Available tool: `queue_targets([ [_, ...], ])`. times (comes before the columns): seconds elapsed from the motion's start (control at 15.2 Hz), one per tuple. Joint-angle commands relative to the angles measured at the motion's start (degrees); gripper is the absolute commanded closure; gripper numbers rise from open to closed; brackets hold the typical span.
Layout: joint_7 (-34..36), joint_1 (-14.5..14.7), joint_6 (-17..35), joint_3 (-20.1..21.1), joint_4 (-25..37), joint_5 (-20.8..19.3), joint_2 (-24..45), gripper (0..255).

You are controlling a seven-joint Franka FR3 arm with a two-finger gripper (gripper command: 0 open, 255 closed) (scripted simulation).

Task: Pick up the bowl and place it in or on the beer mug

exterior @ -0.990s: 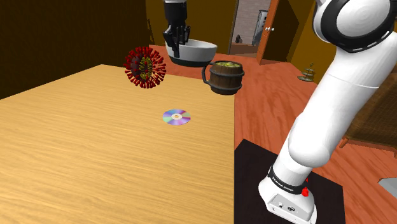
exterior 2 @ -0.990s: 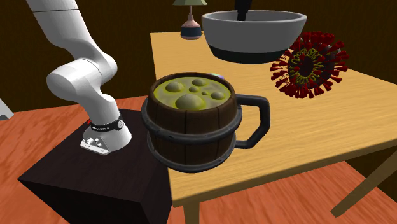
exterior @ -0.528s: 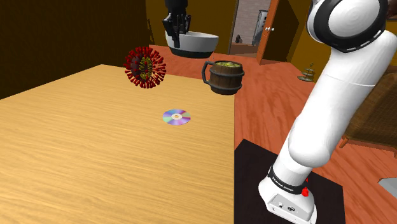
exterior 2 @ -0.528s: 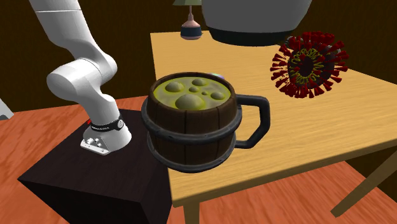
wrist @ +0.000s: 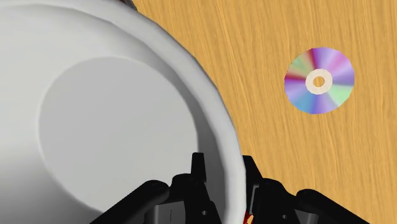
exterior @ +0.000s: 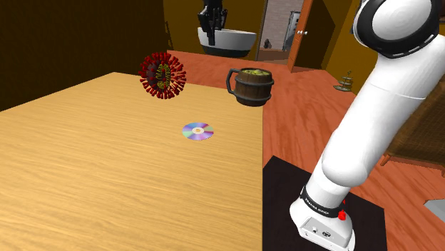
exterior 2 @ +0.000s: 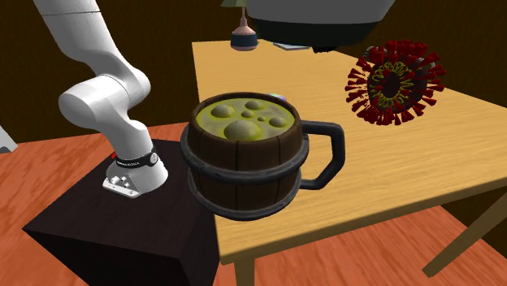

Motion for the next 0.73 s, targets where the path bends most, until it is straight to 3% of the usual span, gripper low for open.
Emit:
queue_targets([
  [0.0,-3.1,-1.4,0.5,-1.7,-2.0,0.1,-1.9,255],
  [0.66,-16.0,-6.7,2.8,-9.4,-8.6,-0.8,-8.1,255],
])
